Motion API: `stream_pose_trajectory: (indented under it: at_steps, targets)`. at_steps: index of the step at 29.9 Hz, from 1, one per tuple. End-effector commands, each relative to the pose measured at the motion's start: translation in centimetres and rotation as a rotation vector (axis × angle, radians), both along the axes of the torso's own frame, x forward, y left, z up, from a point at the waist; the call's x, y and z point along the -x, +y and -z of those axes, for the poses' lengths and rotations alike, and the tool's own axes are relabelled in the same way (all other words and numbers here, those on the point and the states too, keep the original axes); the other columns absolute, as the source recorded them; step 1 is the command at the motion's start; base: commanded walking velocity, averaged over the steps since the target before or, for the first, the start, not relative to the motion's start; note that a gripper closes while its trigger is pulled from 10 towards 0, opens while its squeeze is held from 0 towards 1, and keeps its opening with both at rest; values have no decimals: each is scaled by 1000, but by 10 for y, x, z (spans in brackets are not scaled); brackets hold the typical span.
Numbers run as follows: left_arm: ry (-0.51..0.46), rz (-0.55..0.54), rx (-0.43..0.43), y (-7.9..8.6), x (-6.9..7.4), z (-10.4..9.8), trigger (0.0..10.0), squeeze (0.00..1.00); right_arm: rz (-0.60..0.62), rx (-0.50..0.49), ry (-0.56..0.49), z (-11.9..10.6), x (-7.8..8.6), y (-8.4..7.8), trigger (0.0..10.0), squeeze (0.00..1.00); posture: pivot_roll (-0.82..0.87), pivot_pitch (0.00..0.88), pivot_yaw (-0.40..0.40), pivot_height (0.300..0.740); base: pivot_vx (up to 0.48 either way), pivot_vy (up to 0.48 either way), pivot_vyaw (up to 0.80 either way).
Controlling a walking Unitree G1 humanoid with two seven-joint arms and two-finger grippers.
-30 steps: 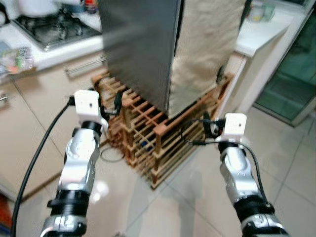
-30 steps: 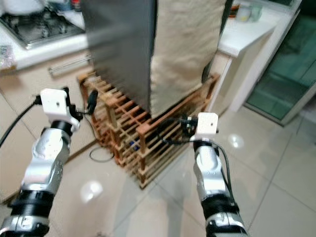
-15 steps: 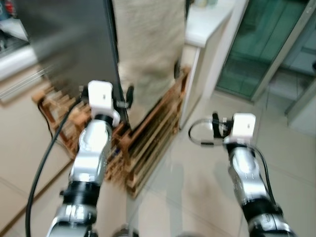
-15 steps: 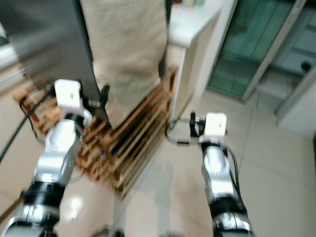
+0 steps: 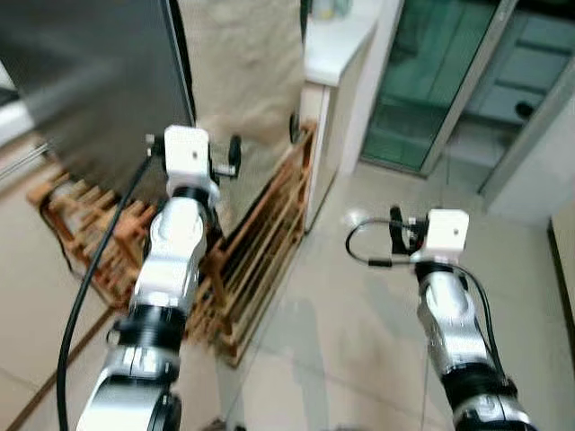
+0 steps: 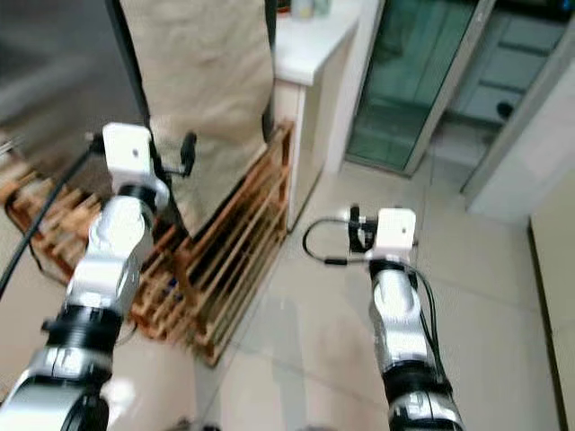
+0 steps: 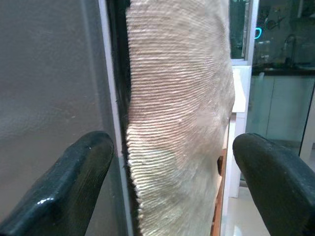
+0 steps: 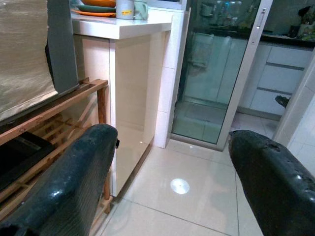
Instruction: Restocking fridge
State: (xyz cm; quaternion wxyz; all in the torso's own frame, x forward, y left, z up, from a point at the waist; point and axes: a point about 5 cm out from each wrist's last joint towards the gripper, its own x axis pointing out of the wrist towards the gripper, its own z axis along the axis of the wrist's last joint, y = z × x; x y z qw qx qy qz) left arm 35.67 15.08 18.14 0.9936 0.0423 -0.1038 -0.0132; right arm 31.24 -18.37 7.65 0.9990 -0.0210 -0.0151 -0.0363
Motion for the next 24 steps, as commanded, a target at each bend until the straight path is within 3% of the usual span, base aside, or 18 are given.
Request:
stream_pose_trajectory:
  at_steps: [1,10,13,24]
  targets:
    - [10,-32,33,6,-4,-4,10000,0,-2,4,-21,-4,-1,0,10000,0,-122,0,-6,740,0,0,0]
    - [1,-15,67,0,-12,-11,10000,0,-4,8,-17,-3,1,-1,10000,0,-129,0,-6,740,0,0,0]
    - [3,28,88,-12,-18,-15,10000,0,-7,10,-14,-2,2,0,10000,0,-129,0,-6,740,0,0,0]
    - [24,84,102,-28,-25,-14,10000,0,-1,14,-8,0,4,-2,10000,0,-142,0,0,740,0,0,0]
